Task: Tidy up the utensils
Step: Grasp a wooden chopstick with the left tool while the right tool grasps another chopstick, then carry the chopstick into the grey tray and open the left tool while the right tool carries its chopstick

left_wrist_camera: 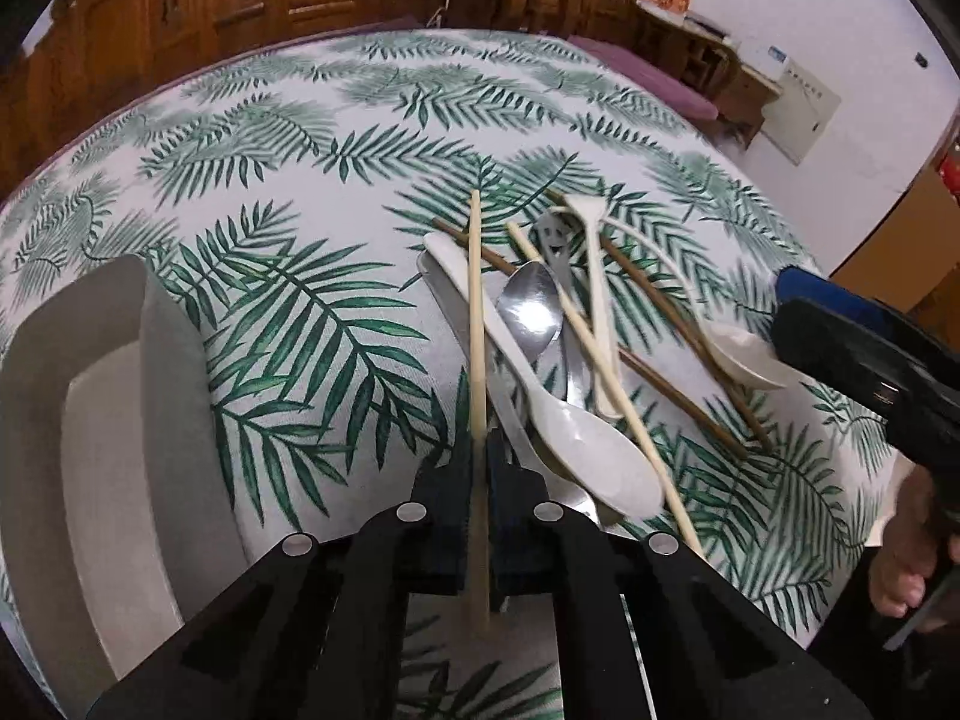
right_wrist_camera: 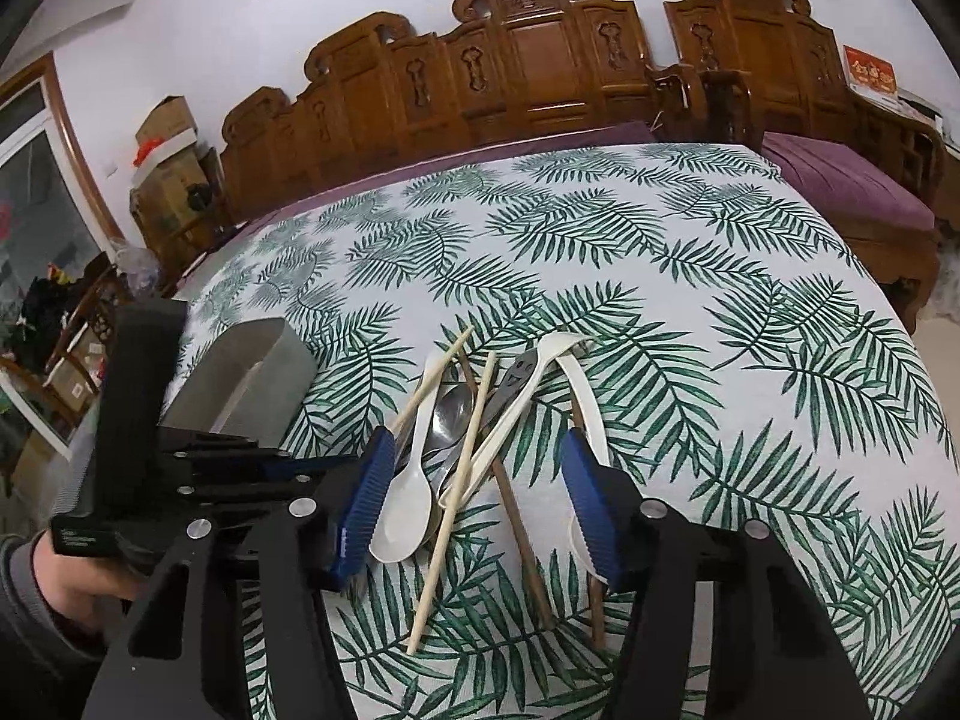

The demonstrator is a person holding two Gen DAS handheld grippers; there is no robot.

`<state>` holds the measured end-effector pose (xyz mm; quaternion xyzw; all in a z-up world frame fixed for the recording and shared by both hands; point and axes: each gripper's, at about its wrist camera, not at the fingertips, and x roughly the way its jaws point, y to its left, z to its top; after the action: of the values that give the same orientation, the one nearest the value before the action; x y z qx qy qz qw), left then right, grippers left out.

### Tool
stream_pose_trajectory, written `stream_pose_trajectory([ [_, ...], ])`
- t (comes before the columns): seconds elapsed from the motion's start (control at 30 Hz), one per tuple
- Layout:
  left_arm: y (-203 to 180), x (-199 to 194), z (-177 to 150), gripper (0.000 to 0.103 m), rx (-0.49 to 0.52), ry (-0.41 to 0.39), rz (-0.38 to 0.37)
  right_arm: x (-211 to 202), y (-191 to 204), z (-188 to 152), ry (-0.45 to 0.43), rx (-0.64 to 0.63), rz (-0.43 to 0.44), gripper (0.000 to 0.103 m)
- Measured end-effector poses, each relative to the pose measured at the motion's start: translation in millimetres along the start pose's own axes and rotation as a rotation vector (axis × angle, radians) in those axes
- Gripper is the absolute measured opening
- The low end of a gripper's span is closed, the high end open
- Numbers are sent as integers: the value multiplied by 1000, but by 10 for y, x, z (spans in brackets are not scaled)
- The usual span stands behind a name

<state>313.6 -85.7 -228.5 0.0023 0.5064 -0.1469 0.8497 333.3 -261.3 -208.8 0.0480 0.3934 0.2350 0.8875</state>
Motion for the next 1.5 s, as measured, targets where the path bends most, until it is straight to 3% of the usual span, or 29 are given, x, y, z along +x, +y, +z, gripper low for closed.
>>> stream_pose_trajectory([
  [0.37, -104, -662, -225, 4, 39, -153, 1, 318, 150, -175, 127, -21, 5, 31],
  [0.83, 21, -777, -337, 4, 24, -178, -43, 579, 263, -318, 221, -71, -91, 15],
  [0.93, 24, -847, -335, 4, 26, -191, -47, 586, 256, -308, 221, -70, -113, 7],
  [1.5, 453, -1289, -461, 4, -45, -243, 10, 232, 403, -59, 52, -62, -49, 6],
])
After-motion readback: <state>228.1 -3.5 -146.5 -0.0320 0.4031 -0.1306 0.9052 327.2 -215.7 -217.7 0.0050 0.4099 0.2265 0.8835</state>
